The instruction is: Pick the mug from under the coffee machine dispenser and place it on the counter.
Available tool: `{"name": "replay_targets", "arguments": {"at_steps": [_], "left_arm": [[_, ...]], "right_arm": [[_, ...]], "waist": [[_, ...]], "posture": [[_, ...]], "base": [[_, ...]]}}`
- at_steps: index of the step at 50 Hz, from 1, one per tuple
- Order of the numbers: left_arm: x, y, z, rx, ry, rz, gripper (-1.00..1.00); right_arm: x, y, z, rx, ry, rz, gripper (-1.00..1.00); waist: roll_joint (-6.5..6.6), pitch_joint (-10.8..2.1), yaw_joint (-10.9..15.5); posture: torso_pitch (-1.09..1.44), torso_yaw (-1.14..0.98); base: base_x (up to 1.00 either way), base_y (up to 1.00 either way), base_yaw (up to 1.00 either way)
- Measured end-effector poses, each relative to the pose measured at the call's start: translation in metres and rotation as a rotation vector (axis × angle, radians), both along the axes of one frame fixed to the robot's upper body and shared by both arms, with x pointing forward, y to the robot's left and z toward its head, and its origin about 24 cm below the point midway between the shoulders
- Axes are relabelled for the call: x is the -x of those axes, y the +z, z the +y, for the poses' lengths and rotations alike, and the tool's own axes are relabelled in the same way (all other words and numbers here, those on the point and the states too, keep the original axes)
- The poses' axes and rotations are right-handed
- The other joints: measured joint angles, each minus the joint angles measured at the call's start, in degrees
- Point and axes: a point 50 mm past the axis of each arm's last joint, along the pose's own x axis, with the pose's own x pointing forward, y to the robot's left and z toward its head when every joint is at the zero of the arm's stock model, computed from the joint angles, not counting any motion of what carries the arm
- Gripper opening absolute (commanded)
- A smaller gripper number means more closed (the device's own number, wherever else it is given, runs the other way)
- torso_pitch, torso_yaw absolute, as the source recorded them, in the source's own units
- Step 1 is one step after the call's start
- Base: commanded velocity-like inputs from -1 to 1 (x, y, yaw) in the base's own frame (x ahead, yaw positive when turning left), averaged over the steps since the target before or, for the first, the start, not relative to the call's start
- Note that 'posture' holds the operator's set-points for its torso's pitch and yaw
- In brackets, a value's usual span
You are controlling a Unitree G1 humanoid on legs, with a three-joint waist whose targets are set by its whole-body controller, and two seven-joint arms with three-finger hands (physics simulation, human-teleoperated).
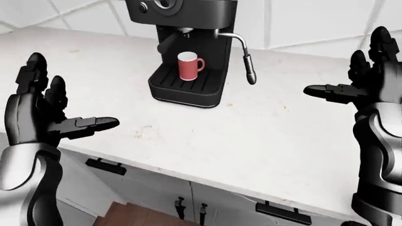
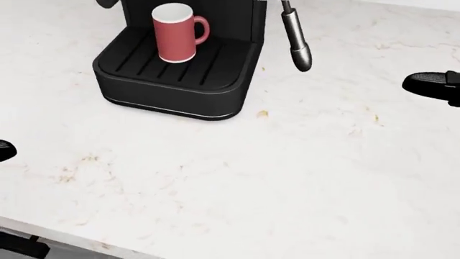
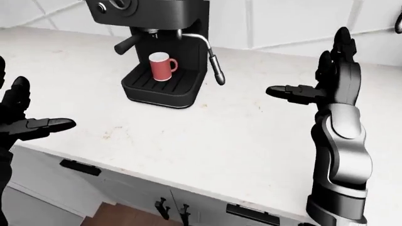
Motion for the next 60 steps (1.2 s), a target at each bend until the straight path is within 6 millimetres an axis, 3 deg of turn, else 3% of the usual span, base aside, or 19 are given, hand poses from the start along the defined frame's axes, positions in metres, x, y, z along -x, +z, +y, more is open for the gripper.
{"name": "replay_targets", "arguments": {"at_steps": [11,22,30,36,48,53,60], "left_arm": [[-0.006,0.004,-0.006,0.034,0.048,0.015,1.0],[-0.031,0.013,-0.037,0.038,0.021,0.055,1.0],[-0.044,0.016,-0.043,0.048,0.059,0.088,1.0],[-0.062,0.014,-0.067,0.03,0.001,0.096,1.0],[-0.069,0.033,-0.098,0.075,-0.021,0.015,1.0],[-0.074,0.03,-0.113,0.082,-0.05,0.034,1.0],[-0.078,0.026,-0.119,0.093,-0.059,0.063,1.0]], "right_arm": [[0.003,0.001,-0.002,0.019,0.027,0.008,1.0],[0.003,0.002,-0.001,0.022,0.023,0.015,1.0],[0.005,0.003,-0.004,0.018,0.015,0.018,1.0],[0.005,0.005,-0.003,0.021,0.02,0.012,1.0],[0.006,0.007,-0.006,0.013,0.018,0.009,1.0],[0.006,0.007,-0.005,0.013,0.02,0.007,1.0],[0.007,0.005,-0.007,0.008,0.016,0.015,1.0]], "waist": [[-0.14,-0.29,0.5],[-0.11,-0.53,0.43],[-0.22,-0.47,0.54],[-0.56,-0.5,0.65],[-1.11,-0.5,0.67],[-1.26,-0.47,0.63],[-1.42,-0.31,0.61]], "posture": [[0.0,0.0],[0.0,0.0],[0.0,0.0],[0.0,0.0],[0.0,0.0],[0.0,0.0],[0.0,0.0]], "base": [[0.0,0.0,0.0],[0.0,0.0,0.0],[0.0,0.0,0.0],[0.0,0.0,0.0],[0.0,0.0,0.0],[0.0,0.0,0.0],[0.0,0.0,0.0]]}}
